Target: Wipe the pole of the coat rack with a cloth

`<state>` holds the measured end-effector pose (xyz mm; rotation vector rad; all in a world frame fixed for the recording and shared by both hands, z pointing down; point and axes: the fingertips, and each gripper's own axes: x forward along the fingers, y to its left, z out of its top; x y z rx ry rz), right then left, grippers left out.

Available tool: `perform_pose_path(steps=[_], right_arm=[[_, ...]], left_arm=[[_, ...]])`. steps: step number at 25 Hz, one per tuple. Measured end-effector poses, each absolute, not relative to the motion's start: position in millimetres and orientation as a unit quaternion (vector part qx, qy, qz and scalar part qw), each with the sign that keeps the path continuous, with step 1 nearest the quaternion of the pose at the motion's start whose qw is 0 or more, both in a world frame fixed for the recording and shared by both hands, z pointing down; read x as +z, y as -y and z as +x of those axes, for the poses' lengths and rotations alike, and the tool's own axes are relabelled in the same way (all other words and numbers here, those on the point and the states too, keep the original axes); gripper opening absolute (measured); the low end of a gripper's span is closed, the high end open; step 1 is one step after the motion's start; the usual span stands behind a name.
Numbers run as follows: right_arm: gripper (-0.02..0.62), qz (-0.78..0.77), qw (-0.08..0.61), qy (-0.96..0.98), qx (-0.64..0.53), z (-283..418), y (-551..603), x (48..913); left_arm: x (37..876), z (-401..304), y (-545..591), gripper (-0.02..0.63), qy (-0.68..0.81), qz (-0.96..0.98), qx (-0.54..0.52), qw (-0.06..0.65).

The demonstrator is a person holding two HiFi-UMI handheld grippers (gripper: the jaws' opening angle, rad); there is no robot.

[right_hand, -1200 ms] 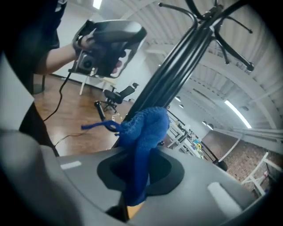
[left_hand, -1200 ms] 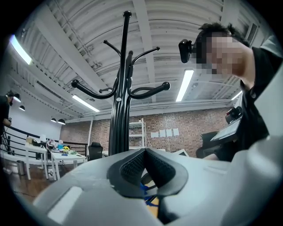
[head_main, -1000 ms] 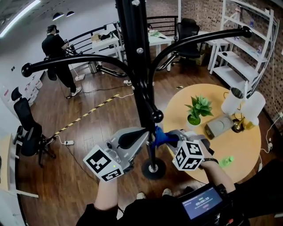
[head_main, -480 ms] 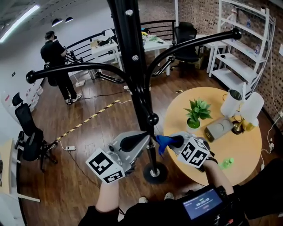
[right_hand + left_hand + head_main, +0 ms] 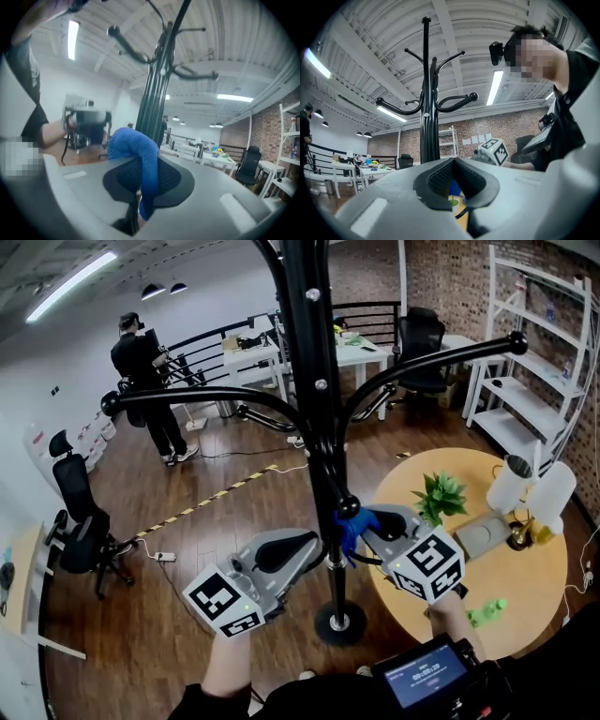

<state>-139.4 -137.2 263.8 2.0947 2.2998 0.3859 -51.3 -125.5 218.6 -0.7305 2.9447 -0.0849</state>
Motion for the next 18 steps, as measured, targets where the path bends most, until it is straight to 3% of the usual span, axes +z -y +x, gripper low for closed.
perform_pose_path(steps=[7,18], right_arm=[[0.044,0.615,0.201,-0.761,-0.048,-137,141,92],[0.044,0.550,0.303,-0.771,-0.101,-148,212,2]], left_arm=[[203,-46,126,0.000,-0.965,-0.249,-0.045,0.073],[183,-47,126,0.000,-0.959,-0.256,-0.076,0.098]])
